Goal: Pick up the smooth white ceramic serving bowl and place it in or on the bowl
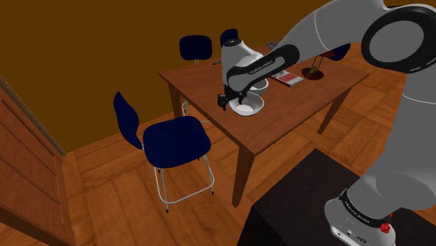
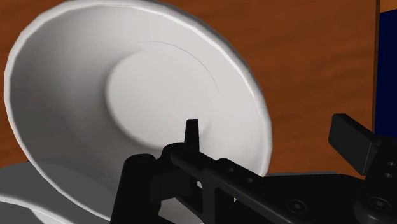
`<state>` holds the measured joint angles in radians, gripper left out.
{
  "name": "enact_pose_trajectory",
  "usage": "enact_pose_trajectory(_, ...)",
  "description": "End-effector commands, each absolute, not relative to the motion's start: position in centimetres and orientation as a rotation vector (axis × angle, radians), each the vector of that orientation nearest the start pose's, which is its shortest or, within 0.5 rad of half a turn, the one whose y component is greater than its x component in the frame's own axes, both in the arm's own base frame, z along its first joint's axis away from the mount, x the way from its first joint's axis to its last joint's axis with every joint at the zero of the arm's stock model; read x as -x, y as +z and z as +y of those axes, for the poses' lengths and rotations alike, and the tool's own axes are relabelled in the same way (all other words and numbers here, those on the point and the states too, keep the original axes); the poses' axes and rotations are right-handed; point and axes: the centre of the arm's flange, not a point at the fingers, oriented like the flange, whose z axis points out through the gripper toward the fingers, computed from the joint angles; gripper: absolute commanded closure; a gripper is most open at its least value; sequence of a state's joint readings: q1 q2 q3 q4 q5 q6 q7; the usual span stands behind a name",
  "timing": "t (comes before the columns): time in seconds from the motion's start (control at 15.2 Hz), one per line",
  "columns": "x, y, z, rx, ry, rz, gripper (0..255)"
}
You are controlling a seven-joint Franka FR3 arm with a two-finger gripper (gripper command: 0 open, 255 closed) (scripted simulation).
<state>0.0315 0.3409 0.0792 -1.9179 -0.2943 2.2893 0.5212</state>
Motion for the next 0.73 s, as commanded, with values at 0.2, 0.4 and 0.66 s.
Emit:
enact_pose_trajectory(0.2, -62.14, 32.01, 6.00, 3.295, -0.155, 0.372, 255)
enact_pose_trajectory(0.4, -62.14, 32.01, 6.00, 3.295, -0.155, 0.372, 255)
enact_pose_trajectory(0.66, -62.14, 32.53, 5.99, 3.295, -0.155, 0.372, 255)
